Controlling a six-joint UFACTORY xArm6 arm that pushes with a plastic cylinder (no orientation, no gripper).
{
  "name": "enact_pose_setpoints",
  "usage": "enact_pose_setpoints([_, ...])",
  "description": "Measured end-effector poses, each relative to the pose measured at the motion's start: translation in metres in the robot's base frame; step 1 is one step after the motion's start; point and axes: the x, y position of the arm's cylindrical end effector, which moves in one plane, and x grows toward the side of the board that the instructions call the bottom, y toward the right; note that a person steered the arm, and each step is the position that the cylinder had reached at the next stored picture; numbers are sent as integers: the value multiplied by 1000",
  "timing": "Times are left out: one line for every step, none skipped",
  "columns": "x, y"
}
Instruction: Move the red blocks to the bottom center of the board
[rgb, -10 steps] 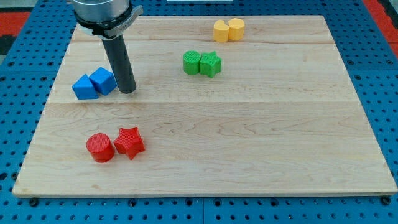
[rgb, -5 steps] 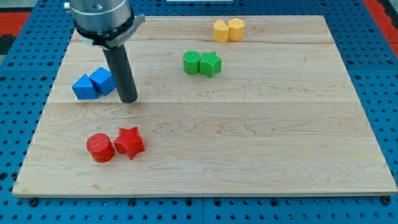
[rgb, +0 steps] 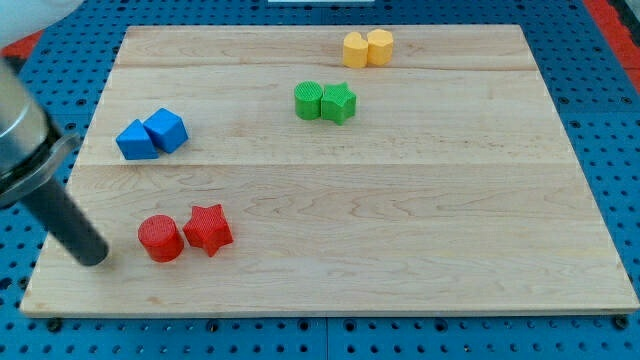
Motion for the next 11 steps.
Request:
enact_pose_setpoints([-23,44])
enact_pose_setpoints([-27,81])
enact_pose_setpoints([-27,145])
enact_pose_setpoints([-27,199])
enact_pose_setpoints([-43,168])
enact_pose_setpoints([-58,65])
enact_pose_setpoints([1,-11])
enact_pose_setpoints([13,22])
enact_pose_setpoints([1,79])
enact_pose_setpoints([-1,111])
enact_pose_setpoints([7,120])
